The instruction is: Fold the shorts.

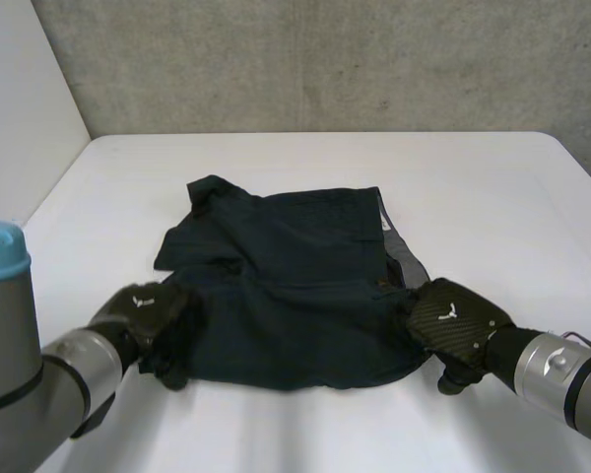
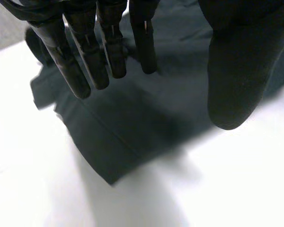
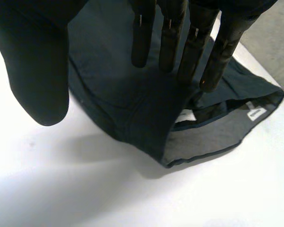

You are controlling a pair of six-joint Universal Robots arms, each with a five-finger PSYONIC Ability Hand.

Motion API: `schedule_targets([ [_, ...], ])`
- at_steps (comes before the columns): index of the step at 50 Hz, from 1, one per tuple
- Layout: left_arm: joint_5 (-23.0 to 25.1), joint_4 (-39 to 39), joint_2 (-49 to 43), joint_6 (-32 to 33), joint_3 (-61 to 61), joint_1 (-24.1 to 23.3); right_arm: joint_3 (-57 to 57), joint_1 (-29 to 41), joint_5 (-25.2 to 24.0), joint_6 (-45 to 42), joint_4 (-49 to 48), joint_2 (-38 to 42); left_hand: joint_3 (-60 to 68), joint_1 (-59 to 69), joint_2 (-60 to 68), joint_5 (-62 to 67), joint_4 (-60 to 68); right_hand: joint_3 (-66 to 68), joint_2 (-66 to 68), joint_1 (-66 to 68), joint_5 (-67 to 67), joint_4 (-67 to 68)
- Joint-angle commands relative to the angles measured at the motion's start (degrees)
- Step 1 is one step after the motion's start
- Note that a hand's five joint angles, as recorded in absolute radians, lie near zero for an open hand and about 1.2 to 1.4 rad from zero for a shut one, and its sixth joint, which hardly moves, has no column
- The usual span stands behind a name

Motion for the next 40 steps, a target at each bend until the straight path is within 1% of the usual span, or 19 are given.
schedule_targets([
  [1, -0.17, 0.62, -0.72, 0.48, -3.51, 1.22, 0.22, -0.04, -0.52, -0.85, -6.00, 4.77, 4.82, 4.45, 4.64, 4.47, 4.58, 1.60, 1.56, 5.24, 2.53, 1.53],
  [3, -0.08, 0.79, -0.81, 0.48, -4.12, 1.57, 0.31, 0.05, -0.34, -0.85, -8.02, 5.03, 4.82, 4.45, 4.64, 4.47, 4.58, 2.61, 2.57, 6.25, 3.54, 2.54],
  [8, -0.17, 4.38, -0.90, 0.56, -5.88, 1.92, -0.39, 0.31, 0.36, -0.23, -13.74, 7.40, 4.82, 4.44, 4.64, 4.46, 4.58, 9.65, 9.61, 13.29, 10.58, 9.58],
  [11, -0.26, 6.23, -0.90, 0.65, -6.58, 1.92, -0.92, 0.49, 1.24, -0.15, -14.88, 8.63, 3.99, 3.61, 3.81, 3.63, 3.75, 14.20, 14.16, 17.84, 15.13, 14.13],
  [15, -0.43, 9.05, -1.16, 1.18, -7.03, 2.01, -2.59, 0.66, 3.52, -0.06, -15.94, 10.48, -1.05, -1.43, -1.23, -1.41, -1.29, 29.31, 29.27, 32.95, 30.24, 29.24],
  [16, -0.43, 10.01, -1.51, 1.44, -7.03, 2.09, -3.20, 0.75, 4.40, -0.06, -16.12, 10.92, -2.90, -3.27, -3.08, -3.25, -3.14, 39.68, 39.64, 43.32, 40.61, 39.61],
  [18, -0.52, 10.98, -2.21, 1.62, -7.03, 2.36, -3.64, 0.75, 5.10, 0.03, -16.38, 11.27, -4.59, -4.97, -4.77, -4.94, -4.83, 51.95, 51.91, 55.59, 52.88, 51.88],
  [23, -0.61, 14.23, -4.85, 2.50, -6.15, 3.06, -5.84, 0.75, 7.56, 0.99, -16.56, 12.68, -5.94, -6.32, -6.12, -6.30, -6.18, 52.01, 51.97, 55.65, 52.94, 51.94],
  [28, -0.96, 18.54, -7.92, 4.51, -4.57, 4.20, -7.86, 1.36, 11.60, 8.80, -16.47, 13.38, -5.11, -5.48, -5.29, -5.46, -5.34, 52.01, 51.97, 55.65, 52.94, 51.94],
  [31, -0.87, 19.42, -9.07, 5.83, -3.60, 4.64, -8.22, 2.07, 12.92, 11.53, -16.38, 13.38, -3.60, -3.98, -3.78, -3.96, -3.84, 52.01, 51.97, 55.65, 52.94, 51.94],
  [36, -0.87, 19.42, -10.56, 6.72, -2.46, 4.64, -8.22, 3.39, 13.54, 12.95, -16.12, 13.21, -1.24, -1.61, -1.42, -1.59, -1.48, 52.01, 51.97, 55.65, 52.94, 51.94],
  [40, -0.61, 19.51, -11.18, 6.63, -2.19, 4.03, -8.22, 4.79, 14.33, 13.13, -16.12, 13.03, 5.49, 5.11, 5.31, 5.13, 5.25, 52.01, 51.97, 55.65, 52.94, 51.94],
])
